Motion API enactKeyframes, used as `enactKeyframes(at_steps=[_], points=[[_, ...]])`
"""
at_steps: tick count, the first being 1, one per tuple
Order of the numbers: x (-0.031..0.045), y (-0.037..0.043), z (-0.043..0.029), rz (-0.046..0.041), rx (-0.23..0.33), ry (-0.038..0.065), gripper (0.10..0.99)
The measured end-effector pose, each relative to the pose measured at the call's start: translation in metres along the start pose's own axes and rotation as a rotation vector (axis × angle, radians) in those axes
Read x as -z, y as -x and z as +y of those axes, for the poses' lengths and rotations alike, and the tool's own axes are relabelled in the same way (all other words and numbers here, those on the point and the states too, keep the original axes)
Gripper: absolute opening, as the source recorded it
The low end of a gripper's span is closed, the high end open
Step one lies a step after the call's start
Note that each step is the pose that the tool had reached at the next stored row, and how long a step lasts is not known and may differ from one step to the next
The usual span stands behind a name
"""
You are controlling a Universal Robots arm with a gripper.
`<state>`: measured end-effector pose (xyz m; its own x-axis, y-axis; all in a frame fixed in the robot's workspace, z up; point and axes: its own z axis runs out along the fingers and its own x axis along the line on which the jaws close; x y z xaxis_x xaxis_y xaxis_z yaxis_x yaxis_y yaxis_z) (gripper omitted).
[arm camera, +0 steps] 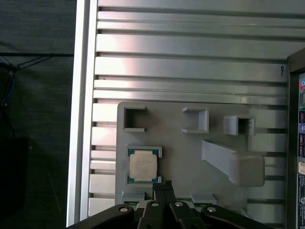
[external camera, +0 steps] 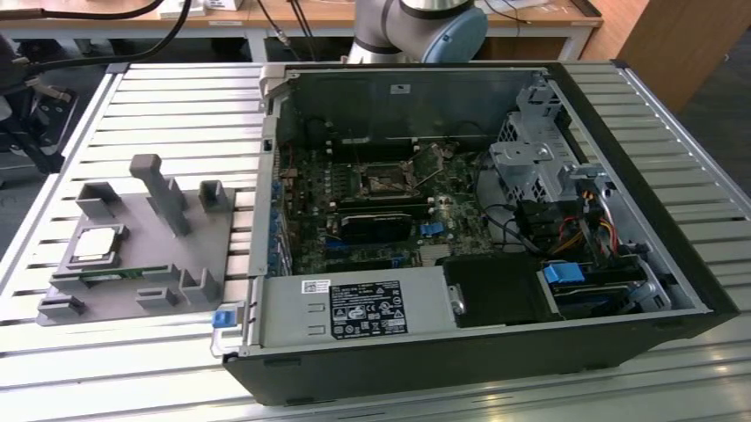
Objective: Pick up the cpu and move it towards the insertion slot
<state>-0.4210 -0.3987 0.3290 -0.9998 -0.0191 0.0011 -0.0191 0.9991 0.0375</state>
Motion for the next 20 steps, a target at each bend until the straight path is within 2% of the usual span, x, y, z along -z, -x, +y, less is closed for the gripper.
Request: enactKeyframes(at_steps=[20], points=[[-0.0066, 0.0, -0.0003, 0.0, 0.0, 0.0, 0.106]])
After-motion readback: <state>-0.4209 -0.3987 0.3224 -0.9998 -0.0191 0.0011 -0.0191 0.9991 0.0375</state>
